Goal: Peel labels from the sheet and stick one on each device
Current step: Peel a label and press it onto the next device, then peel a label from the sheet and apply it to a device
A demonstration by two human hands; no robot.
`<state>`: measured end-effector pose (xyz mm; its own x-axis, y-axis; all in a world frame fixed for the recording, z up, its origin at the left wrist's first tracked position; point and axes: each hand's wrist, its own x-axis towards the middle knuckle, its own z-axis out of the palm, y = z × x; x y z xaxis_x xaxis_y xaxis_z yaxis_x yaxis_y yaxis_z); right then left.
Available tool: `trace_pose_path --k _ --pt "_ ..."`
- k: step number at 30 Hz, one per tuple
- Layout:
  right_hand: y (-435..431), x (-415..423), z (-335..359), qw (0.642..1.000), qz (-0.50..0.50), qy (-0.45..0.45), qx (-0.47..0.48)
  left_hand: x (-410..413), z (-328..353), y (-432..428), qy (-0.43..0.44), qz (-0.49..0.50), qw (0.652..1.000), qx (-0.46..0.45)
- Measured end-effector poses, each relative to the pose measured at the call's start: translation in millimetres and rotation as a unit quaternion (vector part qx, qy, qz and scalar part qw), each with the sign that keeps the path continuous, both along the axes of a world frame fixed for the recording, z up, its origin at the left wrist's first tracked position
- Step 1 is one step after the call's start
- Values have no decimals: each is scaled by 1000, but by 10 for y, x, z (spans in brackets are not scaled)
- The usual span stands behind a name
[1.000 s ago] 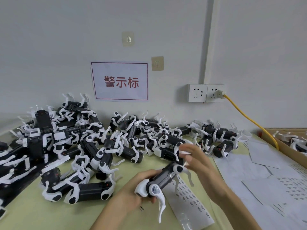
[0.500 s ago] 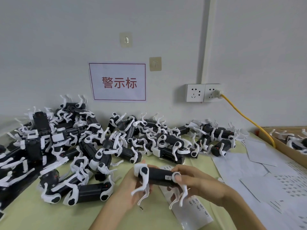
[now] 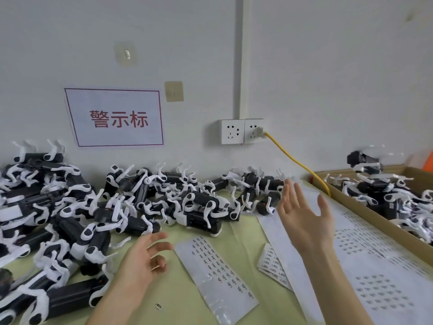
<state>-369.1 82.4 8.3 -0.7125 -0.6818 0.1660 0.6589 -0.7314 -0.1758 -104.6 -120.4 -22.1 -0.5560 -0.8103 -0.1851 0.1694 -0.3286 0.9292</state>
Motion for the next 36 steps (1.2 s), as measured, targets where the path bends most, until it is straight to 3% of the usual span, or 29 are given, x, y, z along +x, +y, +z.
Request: trace_pose_path --k 4,8,10,12,15,16,20,23,27,32,34,36 --pt "-201 136 -23 987 -11 53 148 -35 -22 38 -17 -3 1000 -1" --pt "-417 377 56 915 -21 238 324 -7 -53 21 -22 3 1000 -5" --pt "-531 511 56 845 -56 342 408 6 -57 -4 -21 6 1000 -6" --pt "-640 648 40 746 -112 452 476 3 -71 -28 -23 8 1000 -7" --pt "-847 757 15 525 -161 630 549 -2 -90 -44 -29 10 999 -11" --pt "-917 762 32 473 -166 653 567 -4 -95 -46 -31 7 999 -12" --pt "-1140 633 106 381 -155 649 640 0 -100 -58 -35 6 999 -9" --pt "-1201 522 103 378 -133 659 637 0 -87 -58 -38 5 999 -8" --pt "-1152 475 163 435 -134 645 614 20 -90 -68 -40 4 999 -9" --pt "-1001 557 136 375 -286 727 500 3 -90 -48 -47 -2 999 -2" --pt "-967 611 150 391 -349 729 441 2 -84 -29 -41 -10 999 3" --pt "-916 687 175 436 -393 706 396 3 -84 3 -21 -24 999 9"
